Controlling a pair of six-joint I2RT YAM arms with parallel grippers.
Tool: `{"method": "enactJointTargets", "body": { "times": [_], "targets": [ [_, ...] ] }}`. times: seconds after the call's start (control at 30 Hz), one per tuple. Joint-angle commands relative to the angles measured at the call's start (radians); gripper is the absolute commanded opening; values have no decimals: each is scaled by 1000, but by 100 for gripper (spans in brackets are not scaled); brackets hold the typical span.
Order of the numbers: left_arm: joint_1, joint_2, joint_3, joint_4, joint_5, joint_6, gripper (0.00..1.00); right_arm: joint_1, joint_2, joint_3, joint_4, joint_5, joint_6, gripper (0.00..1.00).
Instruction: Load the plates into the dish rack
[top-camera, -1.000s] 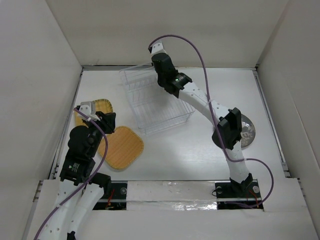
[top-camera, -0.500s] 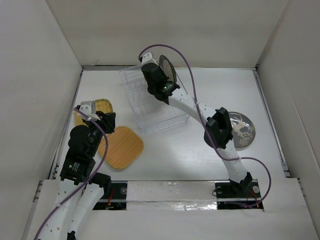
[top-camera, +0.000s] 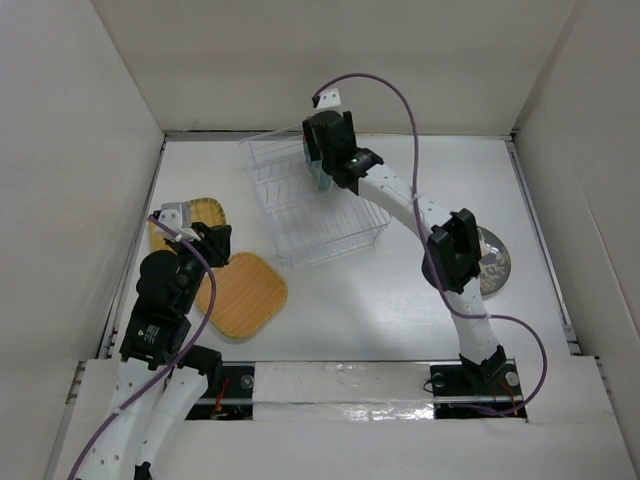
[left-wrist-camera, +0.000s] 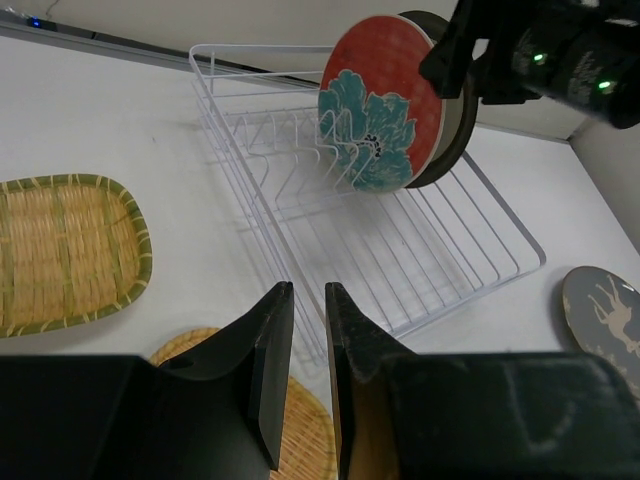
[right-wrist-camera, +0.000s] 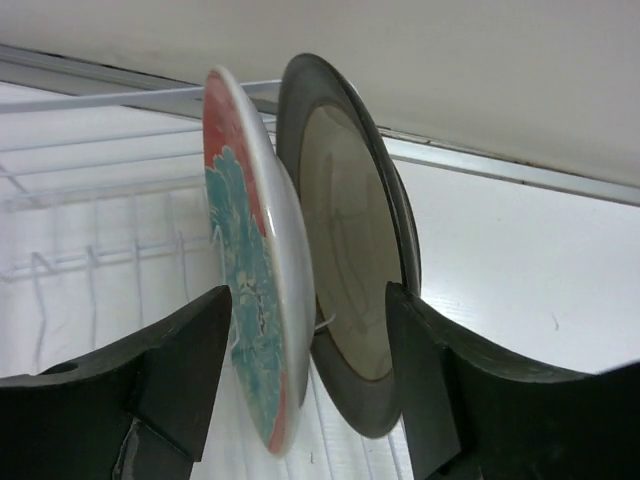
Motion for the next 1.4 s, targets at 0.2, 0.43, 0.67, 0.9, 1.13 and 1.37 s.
{"method": "enactJointTargets", "body": {
  "times": [0.2, 0.43, 0.67, 0.9, 1.13, 1.37],
  "targets": [
    [-14, -26, 9, 39, 24, 1, 17, -153, -559, -434, 208, -428, 277, 79],
    [-25, -84, 8, 42, 30, -1, 18, -478, -1119, -1203, 280, -340, 651, 0],
    [-83, -127, 9, 39, 7, 1, 18, -924, -1482, -1584, 14, -408, 733, 45],
    [-149, -155, 11, 20, -34, -1, 19, -1145, -1379, -1642, -50, -428, 709, 81],
    [-188, -158, 15, 20, -62, 2, 19, -1227, -1246, -1682, -16, -616, 660, 87],
    [-208, -130, 15, 22, -71, 2, 19, -1236, -1097, -1703, 47, -794, 670, 86]
  ]
}}
